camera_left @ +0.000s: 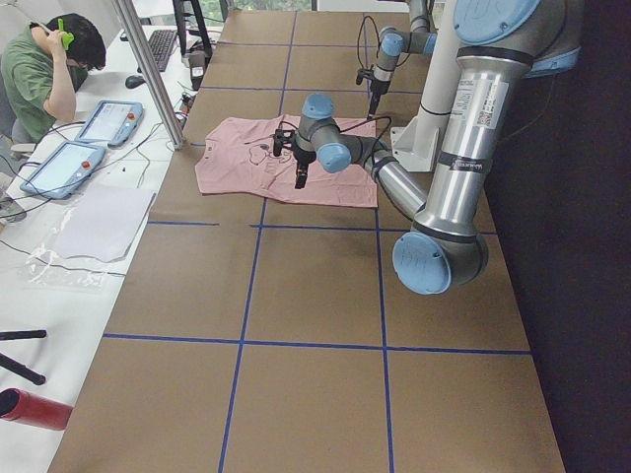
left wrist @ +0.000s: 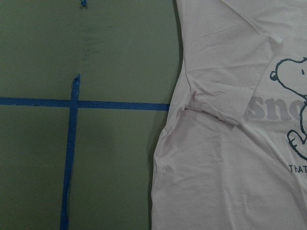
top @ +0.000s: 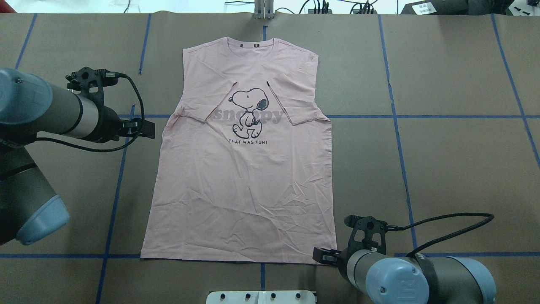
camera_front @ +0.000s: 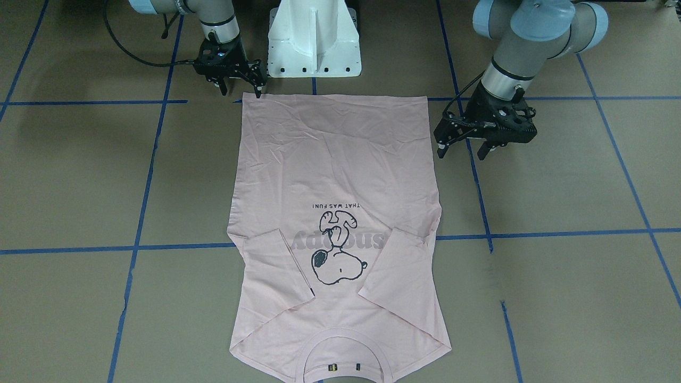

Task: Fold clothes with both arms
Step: 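Move both grippers to the shirt's side edges near the hem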

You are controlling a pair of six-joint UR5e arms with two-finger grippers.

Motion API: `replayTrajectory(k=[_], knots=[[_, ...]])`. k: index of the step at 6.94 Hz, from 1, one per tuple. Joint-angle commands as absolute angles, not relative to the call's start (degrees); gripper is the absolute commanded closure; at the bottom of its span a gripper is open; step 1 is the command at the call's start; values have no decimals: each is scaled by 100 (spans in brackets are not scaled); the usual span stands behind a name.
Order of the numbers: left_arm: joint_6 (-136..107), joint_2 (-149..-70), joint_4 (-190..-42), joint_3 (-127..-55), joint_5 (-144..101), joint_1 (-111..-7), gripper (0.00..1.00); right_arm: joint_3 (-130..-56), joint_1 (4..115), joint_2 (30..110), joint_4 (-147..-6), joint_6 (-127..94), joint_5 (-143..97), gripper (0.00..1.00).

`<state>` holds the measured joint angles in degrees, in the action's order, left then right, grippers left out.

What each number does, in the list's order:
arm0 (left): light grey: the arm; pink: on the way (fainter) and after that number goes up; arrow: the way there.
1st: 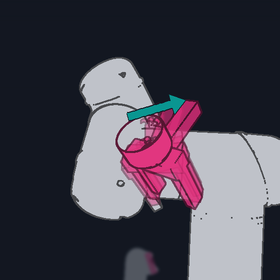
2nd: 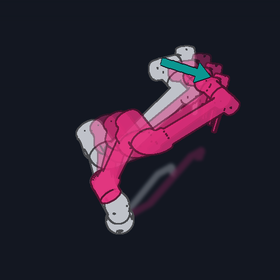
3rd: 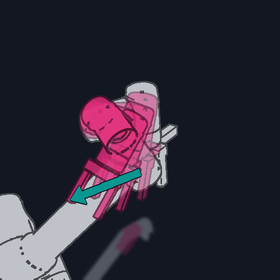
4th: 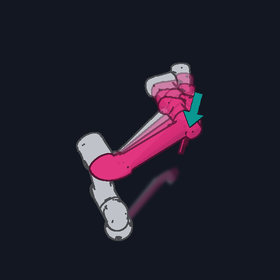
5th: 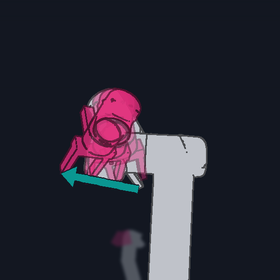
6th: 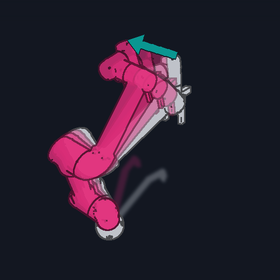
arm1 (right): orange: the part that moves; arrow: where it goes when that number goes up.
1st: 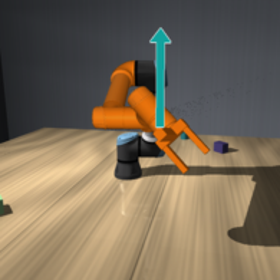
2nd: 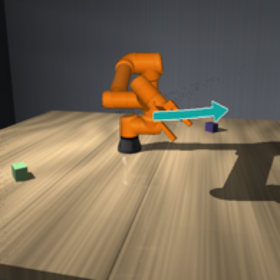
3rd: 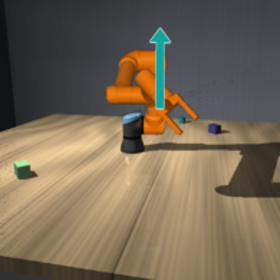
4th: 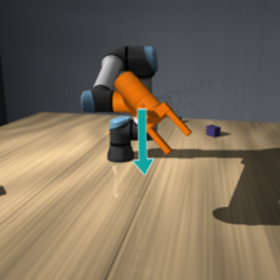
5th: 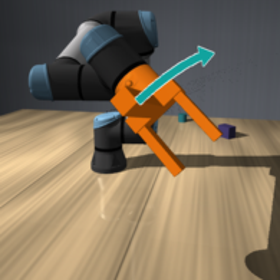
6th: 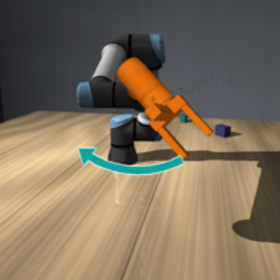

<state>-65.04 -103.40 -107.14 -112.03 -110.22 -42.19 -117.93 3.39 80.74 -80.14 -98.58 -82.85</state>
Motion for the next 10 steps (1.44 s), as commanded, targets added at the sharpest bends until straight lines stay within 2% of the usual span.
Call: replayTrajectory(k=[1, 2, 4, 5, 10], knots=[[-6504, -10336, -10714, -11215, -11021, -4227, 0, -11751, 193, 8033, -8235, -9861, -8358, 5], [-6504, -10327, -10714, -11215, -11021, -4228, 0, -11742, 193, 8007, -8235, -9861, -8411, 11], [-6504, -10327, -10714, -11215, -11021, -4228, 0, -11751, 202, 7998, -8235, -9835, -8411, 35], [-6504, -10327, -10714, -11215, -11021, -4228, 0, -11751, 237, 7989, -8227, -9826, -8420, 40], [-6504, -10318, -10714, -11241, -11030, -4228, 0, -11664, 360, 7963, -8227, -9782, -8560, 39]])
